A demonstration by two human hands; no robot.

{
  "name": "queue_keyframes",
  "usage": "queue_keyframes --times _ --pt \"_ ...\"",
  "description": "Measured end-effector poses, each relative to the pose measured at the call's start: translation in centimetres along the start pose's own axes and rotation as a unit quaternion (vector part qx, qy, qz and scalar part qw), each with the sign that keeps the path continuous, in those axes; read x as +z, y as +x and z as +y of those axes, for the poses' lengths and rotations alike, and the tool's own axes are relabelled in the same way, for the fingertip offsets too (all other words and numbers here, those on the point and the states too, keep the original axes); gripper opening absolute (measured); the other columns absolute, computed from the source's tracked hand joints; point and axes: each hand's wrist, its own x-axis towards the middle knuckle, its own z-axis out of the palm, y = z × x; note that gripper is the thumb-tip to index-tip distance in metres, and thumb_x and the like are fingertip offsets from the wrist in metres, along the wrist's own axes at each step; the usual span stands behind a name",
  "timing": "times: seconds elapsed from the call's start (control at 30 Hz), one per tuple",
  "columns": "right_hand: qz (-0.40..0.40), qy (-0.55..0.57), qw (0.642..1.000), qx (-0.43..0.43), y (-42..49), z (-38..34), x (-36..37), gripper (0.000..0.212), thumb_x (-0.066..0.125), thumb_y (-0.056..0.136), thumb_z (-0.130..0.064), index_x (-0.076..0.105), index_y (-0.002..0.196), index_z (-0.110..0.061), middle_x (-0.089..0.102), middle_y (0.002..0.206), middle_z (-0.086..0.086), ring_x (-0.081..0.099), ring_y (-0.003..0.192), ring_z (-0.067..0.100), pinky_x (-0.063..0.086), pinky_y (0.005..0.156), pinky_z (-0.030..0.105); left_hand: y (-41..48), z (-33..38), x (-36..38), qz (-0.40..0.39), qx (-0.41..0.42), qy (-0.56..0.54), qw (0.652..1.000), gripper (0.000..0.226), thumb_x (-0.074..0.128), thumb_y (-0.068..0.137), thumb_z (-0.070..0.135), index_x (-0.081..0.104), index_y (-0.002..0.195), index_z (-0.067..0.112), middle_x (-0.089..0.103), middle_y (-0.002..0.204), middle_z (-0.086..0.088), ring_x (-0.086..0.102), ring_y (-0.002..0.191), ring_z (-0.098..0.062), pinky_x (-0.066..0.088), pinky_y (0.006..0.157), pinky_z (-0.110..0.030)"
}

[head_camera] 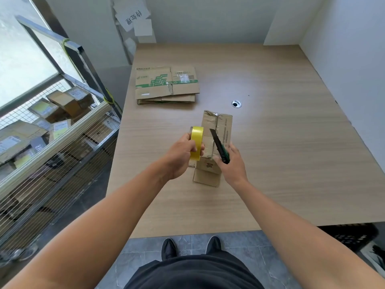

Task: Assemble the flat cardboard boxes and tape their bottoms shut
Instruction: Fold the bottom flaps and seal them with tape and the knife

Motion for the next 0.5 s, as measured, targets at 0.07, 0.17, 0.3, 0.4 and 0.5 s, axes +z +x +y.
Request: queue_keyframes --times 0.07,0.17,0.3,0.4,0.5 --pt "-0.006 -0.018 1.000 -0.006 0.3 0.8 -0.2 0.056 0.069 0.096 -0.033 0.052 0.148 -0.019 0.033 0.163 0.000 0.029 0.150 0.015 0.029 0.122 0.038 0.1 0.0 -0.3 -0.001 0.010 0.005 1.000 0.039 0.035 0.086 -0.010 0.051 0.117 0.006 0.058 0.086 -0.007 0.053 0.079 -0.022 0.043 0.083 -0.035" --pt "-0.014 -0.017 1.000 -0.017 0.9 1.8 -0.7 0.058 0.070 0.095 -0.034 0.050 0.148 -0.021 0.031 0.164 -0.003 0.027 0.151 0.012 0.025 0.120 0.026 0.2 -0.2 -0.7 -0.001 0.029 -0.010 1.000 0.022 0.057 0.094 0.012 0.052 0.116 0.009 0.059 0.080 -0.003 0.055 0.072 -0.016 0.046 0.074 -0.029" --pt "-0.042 -0.016 0.998 -0.037 2.1 2.8 -1.6 0.057 0.072 0.094 -0.034 0.054 0.146 -0.022 0.030 0.164 -0.006 0.027 0.149 0.008 0.020 0.112 0.016 0.6 -0.4 0.0 0.037 0.026 -0.018 0.999 0.019 0.054 0.103 0.023 0.050 0.116 0.009 0.056 0.071 -0.002 0.052 0.062 -0.016 0.045 0.064 -0.027" --pt "-0.057 -0.001 0.997 -0.044 2.8 3.3 -2.0 0.056 0.074 0.092 -0.032 0.056 0.144 -0.020 0.032 0.163 -0.004 0.029 0.148 0.009 0.020 0.112 0.016 0.8 -0.5 0.2 0.021 0.018 -0.014 1.000 0.011 0.053 0.103 0.020 0.054 0.108 0.010 0.058 0.076 -0.002 0.054 0.066 -0.015 0.047 0.065 -0.025" --pt "-0.062 0.018 0.997 -0.051 3.2 3.7 -2.3 0.054 0.076 0.091 -0.029 0.059 0.141 -0.021 0.034 0.162 -0.004 0.032 0.147 0.008 0.022 0.111 0.017 0.6 -0.8 0.4 -0.002 0.021 -0.002 1.000 0.005 0.058 0.099 0.017 0.058 0.099 0.013 0.061 0.083 0.001 0.055 0.073 -0.013 0.048 0.067 -0.022"
